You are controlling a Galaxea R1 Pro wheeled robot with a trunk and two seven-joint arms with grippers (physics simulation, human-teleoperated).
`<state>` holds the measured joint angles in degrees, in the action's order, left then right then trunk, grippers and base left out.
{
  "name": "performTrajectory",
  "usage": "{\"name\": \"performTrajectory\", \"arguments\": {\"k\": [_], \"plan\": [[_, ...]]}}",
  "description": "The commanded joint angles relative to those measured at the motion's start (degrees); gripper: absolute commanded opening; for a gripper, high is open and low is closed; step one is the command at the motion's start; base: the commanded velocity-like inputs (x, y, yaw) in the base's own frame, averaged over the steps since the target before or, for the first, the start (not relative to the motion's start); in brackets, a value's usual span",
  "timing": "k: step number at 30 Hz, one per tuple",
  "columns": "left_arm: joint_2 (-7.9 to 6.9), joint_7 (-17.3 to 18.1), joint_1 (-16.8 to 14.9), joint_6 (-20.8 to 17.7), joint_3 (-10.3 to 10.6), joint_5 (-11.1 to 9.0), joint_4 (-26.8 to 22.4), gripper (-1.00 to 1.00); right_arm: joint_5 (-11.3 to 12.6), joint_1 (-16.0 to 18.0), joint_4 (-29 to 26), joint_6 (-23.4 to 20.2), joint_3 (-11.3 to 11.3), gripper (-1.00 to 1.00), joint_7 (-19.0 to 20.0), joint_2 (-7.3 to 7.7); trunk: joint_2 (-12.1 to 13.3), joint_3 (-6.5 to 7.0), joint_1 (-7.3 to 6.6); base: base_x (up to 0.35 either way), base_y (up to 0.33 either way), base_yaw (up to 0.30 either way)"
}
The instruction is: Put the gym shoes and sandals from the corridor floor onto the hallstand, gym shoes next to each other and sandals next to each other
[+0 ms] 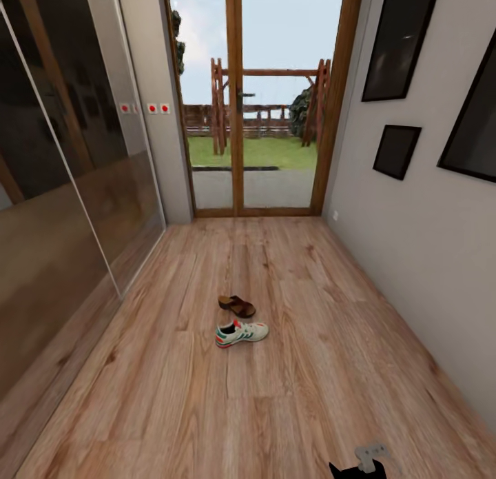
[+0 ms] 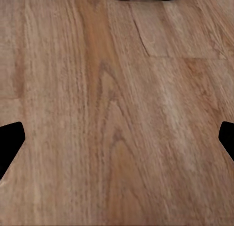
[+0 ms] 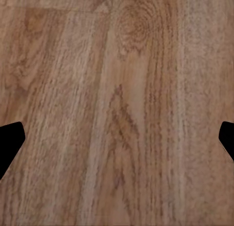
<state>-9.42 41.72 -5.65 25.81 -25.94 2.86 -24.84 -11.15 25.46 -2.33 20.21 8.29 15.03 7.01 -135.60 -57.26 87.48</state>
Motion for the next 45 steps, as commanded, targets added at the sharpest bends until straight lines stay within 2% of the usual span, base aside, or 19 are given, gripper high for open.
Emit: {"name": "performTrajectory", "arguments": {"k": [1, 9, 30, 45], "plan": [[0.03, 0.4, -0.1, 0.2, -0.4, 0.3, 0.1, 1.0, -0.5, 0.0, 0.0, 0.2, 0.5, 1.0, 0.2, 0.02, 0.0, -0.05, 0.02, 0.335, 0.116, 0.0], [0.03, 0.4, -0.1, 0.2, -0.4, 0.3, 0.1, 1.0, -0.5, 0.0, 0.0, 0.2, 0.5, 1.0, 0.2, 0.02, 0.0, 0.13, 0.02, 0.328, 0.13, -0.087], [0.07, 0.4, -0.1, 0.2, -0.4, 0.3, 0.1, 1.0, -0.5, 0.1, 0.0, 0.2, 0.5, 1.0, 0.2, 0.02, 0.0, 1.21, 0.02, 0.283, 0.2, -0.205], [0.1, 0.4, -0.1, 0.2, -0.4, 0.3, 0.1, 1.0, -0.5, 0.0, 0.0, 0.2, 0.5, 1.0, 0.2, 0.02, 0.0, 2.02, 0.02, 0.047, 0.204, -0.209]]}}
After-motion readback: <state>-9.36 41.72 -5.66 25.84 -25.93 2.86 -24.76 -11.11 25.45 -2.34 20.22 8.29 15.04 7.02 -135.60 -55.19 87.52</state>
